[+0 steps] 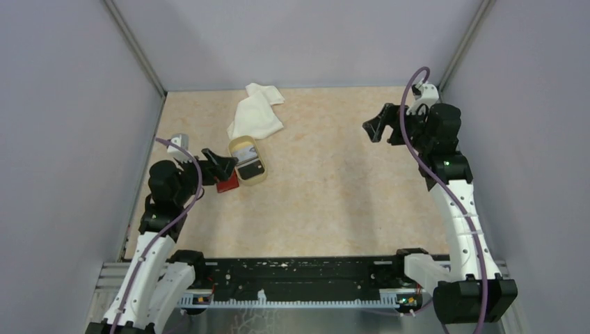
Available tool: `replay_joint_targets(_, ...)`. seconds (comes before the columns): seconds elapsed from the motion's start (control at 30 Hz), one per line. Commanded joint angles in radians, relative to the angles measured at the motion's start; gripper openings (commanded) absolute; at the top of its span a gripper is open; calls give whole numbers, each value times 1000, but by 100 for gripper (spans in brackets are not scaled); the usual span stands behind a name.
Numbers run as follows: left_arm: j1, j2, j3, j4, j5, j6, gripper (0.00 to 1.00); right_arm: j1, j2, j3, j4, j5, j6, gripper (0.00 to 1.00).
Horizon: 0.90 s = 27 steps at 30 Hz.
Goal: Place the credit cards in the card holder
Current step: Move the storage box to the center of the board.
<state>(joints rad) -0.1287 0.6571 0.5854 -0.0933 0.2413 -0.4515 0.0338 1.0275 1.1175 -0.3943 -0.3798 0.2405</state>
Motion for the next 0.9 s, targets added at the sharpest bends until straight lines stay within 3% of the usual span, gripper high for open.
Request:
replay_joint_targets(0.0, -3, -16, -25, 68, 146, -73, 99, -14, -15, -45, 72, -96, 43, 99)
replay_joint_targets(0.17, -3, -2, -154, 293, 406, -158, 99, -15, -1, -144, 199, -366, -66, 99)
replay_joint_targets(0.27, -3, 26, -210, 373, 472, -197, 97, -4, 7, -175, 196, -588, -273, 98)
replay_joint_targets(0.37, -9, 96, -222, 360, 497, -194, 90, 21, 17, -188, 143, -563, -400, 98)
replay_joint_targets(0.4, -68, 118, -212, 319, 456, -157, 89, 29, 23, -199, 133, -563, -434, 98)
replay_joint_targets(0.5, -368, 180, -155, 217, 103, -52, 91, 44, 41, -214, 124, -559, -481, 99)
replay_joint_targets(0.57, -505, 239, -129, 217, -19, -34, 93, 45, 49, -218, 98, -545, -504, 98)
replay_joint_targets(0.87, -530, 217, -215, 332, -145, -103, 98, 44, 11, -293, 51, -528, -628, 98)
